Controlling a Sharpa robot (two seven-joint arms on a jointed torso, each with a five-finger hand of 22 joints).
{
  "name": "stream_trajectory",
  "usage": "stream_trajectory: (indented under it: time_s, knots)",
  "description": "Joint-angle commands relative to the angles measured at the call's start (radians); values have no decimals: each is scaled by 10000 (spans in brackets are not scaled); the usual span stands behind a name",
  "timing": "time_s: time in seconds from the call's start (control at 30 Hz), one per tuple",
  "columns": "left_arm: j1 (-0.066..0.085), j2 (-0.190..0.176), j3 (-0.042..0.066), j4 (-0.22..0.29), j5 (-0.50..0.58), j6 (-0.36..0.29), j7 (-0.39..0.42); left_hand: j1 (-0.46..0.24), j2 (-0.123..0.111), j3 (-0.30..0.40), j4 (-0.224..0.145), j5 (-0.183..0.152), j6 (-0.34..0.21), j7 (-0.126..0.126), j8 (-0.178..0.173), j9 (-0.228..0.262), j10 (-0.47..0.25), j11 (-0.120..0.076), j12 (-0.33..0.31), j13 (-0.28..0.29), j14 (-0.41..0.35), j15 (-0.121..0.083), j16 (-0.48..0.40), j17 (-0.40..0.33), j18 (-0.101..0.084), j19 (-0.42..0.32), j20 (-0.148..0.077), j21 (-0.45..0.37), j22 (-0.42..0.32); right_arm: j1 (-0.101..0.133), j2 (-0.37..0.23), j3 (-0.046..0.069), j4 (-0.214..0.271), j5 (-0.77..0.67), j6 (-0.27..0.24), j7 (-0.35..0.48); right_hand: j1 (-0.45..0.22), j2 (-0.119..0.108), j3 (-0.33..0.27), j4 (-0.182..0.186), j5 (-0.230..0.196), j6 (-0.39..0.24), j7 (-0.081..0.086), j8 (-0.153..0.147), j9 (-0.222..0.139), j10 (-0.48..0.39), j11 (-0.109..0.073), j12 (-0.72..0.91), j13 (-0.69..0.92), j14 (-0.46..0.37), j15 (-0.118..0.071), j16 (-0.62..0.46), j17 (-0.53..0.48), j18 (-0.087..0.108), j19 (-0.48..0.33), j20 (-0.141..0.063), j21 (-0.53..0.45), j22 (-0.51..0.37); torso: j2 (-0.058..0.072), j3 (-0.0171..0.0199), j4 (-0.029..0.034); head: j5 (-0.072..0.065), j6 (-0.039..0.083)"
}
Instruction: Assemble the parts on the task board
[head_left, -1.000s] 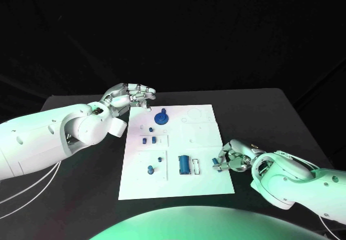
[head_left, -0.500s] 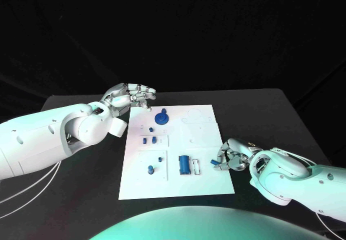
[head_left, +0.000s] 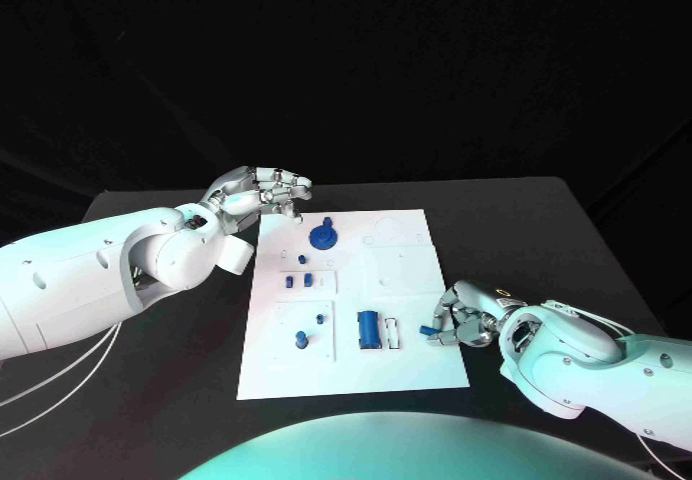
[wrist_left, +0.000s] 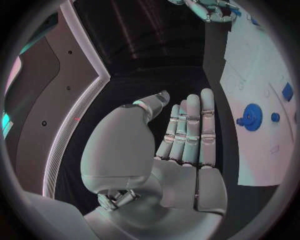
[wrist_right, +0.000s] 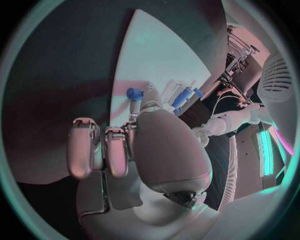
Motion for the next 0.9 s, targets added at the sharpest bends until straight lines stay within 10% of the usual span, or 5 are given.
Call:
stream_trajectory:
  time_s: [0.03,0.9]
  knots:
    - [4,16,7,22,-58,133,57,42,88,-46,-4,-20,-85,-14,45,17,-76,18,62,16,-77,-12,36,4,128,-1,77,-62,-10,-8,-9,-41,174,340,-65,-253,1020,1231,106,-15,-42,53,-21,19,-677,436,-253,23,-636,915,-72,35,1930,-155,336,-52,64,1798,4,8,-3,7,0]
    - [4,27,7,22,-46,129,44,42,88,-46,-4,-20,-85,-14,45,17,-76,18,62,16,-77,-12,36,4,128,-1,77,-62,-10,336,233,12,664,1600,-447,-1,894,1269,279,-16,-54,3,-20,15,-639,461,-260,41,-619,918,-88,40,1941,-164,356,-78,100,1822,10,2,-3,27,0]
